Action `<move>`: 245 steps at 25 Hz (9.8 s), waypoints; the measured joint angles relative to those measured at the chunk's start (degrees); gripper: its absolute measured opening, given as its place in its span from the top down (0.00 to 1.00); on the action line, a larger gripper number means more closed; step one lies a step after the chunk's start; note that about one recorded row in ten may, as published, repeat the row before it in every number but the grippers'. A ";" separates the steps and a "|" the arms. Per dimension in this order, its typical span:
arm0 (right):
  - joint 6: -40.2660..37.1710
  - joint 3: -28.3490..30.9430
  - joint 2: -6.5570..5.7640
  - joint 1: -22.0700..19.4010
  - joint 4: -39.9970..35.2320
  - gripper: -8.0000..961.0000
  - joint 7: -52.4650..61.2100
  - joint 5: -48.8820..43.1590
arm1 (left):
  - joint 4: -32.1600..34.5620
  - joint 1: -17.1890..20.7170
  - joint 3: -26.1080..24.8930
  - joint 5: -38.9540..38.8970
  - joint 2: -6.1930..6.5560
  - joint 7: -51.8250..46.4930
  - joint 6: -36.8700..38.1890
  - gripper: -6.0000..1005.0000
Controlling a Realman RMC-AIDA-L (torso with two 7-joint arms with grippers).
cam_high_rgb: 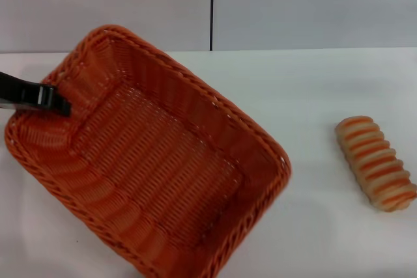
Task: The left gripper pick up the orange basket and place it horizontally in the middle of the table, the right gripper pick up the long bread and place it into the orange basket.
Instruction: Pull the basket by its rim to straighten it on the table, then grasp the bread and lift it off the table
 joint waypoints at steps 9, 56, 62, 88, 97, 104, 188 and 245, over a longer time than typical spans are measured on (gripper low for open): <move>1.74 -1.94 -1.53 3.08 2.08 0.33 0.04 -0.07 | -2.54 5.57 1.05 -15.66 0.74 1.71 -6.27 0.78; 2.08 -3.50 -3.51 4.47 5.59 0.33 0.06 -0.14 | -4.51 2.91 -3.25 -0.90 0.00 0.07 -2.51 0.79; 2.63 -3.78 -3.48 5.90 5.77 0.33 0.06 -0.88 | -2.85 7.15 -4.21 -1.10 -0.01 -0.04 -1.26 0.79; 2.52 -6.46 0.78 8.48 3.91 0.33 1.05 -3.27 | 2.75 24.01 1.82 -20.68 0.00 -0.29 -7.03 0.80; 0.15 -6.45 1.57 6.79 3.62 0.33 1.38 -2.91 | 2.25 22.98 4.73 -24.58 0.00 -0.23 -10.26 0.80; -0.31 -6.11 1.68 5.88 3.62 0.33 1.55 -2.78 | -1.45 20.08 7.48 -25.70 0.00 -0.04 -12.76 0.80; -3.45 -5.72 1.53 1.25 2.31 0.33 1.55 -2.57 | 3.08 11.29 5.08 -9.31 0.67 0.57 -9.89 0.43; -3.23 -0.47 1.62 -0.30 2.29 0.33 3.70 -2.48 | -5.18 9.52 20.34 -9.43 0.61 15.53 -33.74 0.43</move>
